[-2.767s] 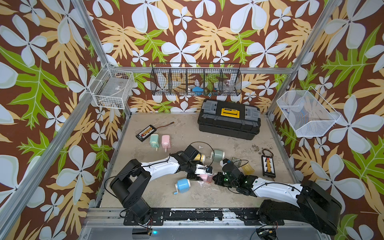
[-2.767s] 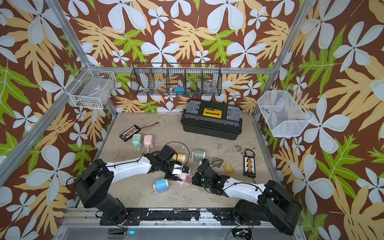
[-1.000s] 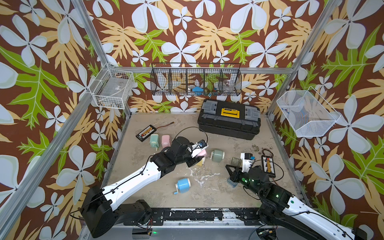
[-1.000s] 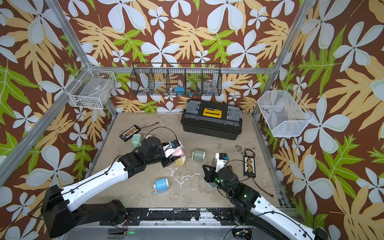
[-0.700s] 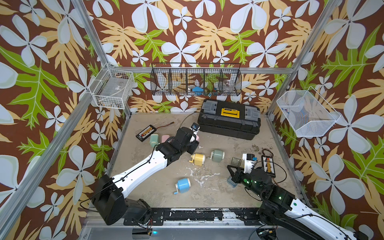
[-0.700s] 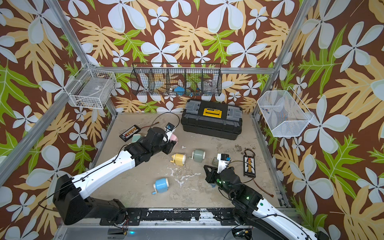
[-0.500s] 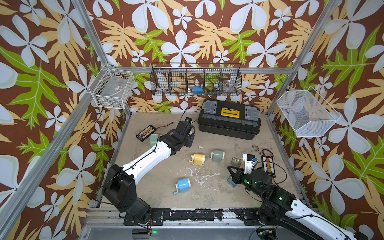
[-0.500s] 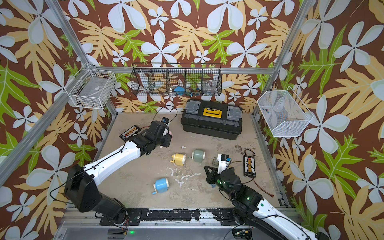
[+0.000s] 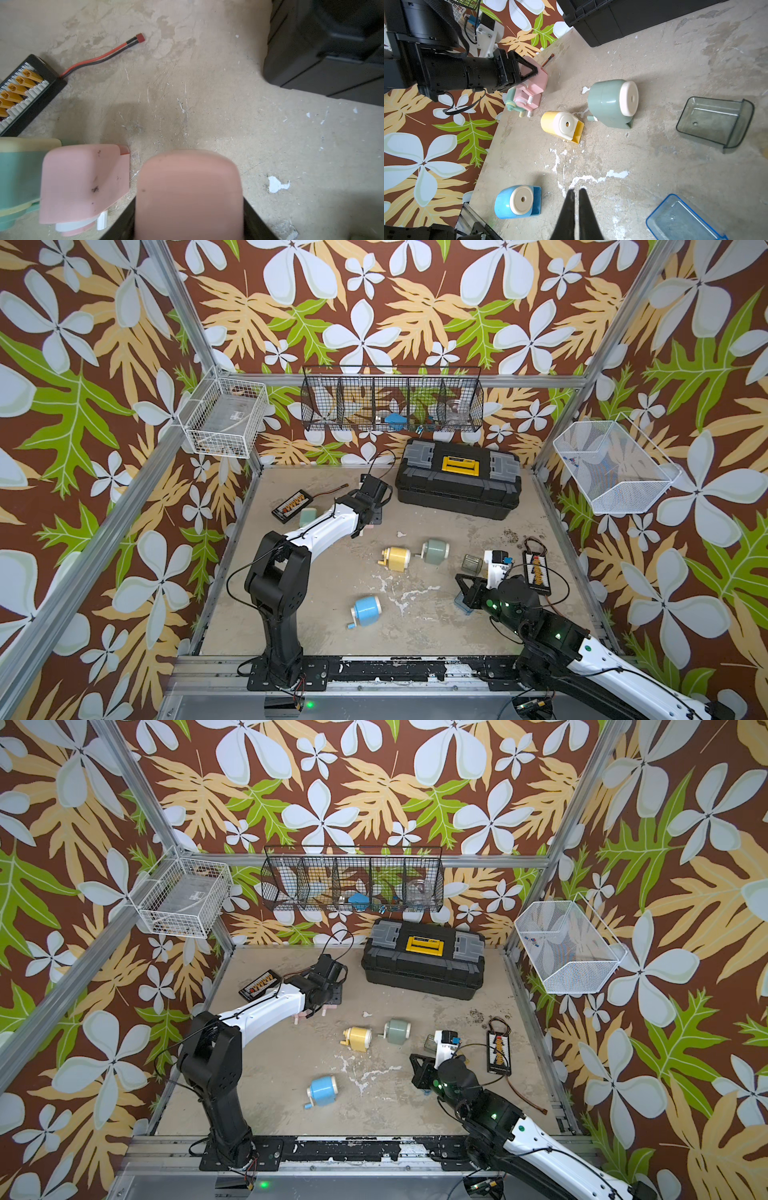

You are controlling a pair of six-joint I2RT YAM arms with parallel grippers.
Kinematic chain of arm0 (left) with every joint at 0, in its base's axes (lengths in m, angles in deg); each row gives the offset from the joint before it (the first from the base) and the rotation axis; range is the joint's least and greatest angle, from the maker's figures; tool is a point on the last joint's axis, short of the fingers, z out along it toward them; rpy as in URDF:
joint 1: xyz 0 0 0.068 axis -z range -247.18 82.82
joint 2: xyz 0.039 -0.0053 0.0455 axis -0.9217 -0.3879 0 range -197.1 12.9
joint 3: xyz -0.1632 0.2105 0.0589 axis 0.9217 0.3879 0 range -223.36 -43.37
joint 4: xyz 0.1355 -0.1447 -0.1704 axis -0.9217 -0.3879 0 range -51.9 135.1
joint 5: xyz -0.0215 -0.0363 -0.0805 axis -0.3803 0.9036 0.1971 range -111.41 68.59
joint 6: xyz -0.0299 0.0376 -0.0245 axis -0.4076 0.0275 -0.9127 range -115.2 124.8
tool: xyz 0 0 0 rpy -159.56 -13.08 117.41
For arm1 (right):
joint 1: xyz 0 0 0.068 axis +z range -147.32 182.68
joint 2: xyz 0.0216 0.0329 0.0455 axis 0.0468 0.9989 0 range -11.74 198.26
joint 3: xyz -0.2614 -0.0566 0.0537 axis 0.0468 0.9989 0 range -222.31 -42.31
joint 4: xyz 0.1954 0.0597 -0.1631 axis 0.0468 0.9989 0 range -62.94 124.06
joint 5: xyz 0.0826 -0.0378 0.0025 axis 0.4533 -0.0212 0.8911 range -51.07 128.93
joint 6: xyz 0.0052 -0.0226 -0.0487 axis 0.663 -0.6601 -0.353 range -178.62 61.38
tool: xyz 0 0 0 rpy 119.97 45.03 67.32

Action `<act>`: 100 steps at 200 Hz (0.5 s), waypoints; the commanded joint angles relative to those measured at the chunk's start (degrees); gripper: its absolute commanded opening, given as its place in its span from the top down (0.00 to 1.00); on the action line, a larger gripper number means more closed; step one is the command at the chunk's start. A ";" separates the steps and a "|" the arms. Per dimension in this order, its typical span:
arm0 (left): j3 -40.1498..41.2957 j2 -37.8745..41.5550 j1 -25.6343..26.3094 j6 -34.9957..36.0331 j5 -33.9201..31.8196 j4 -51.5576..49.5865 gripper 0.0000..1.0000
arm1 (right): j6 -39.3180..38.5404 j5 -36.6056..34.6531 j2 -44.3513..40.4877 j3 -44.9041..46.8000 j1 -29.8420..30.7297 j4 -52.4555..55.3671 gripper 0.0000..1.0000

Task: Put the tray back into the pencil sharpener
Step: Place the pencil sharpener at the center of the board.

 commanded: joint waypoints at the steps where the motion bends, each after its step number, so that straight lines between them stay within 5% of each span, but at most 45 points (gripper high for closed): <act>1: -0.10 -1.60 -0.81 -0.76 -1.43 0.57 1.00 | -0.74 -0.87 0.44 -0.42 -0.02 -0.87 0.91; 64: 1.54 -5.12 -2.38 -0.93 0.54 3.61 0.96 | -1.00 -0.96 1.87 -0.82 -0.02 -1.58 0.91; 100: 2.45 -6.26 -2.91 -1.38 1.24 5.04 0.86 | -1.09 -0.69 2.58 -0.86 -0.02 -1.75 0.91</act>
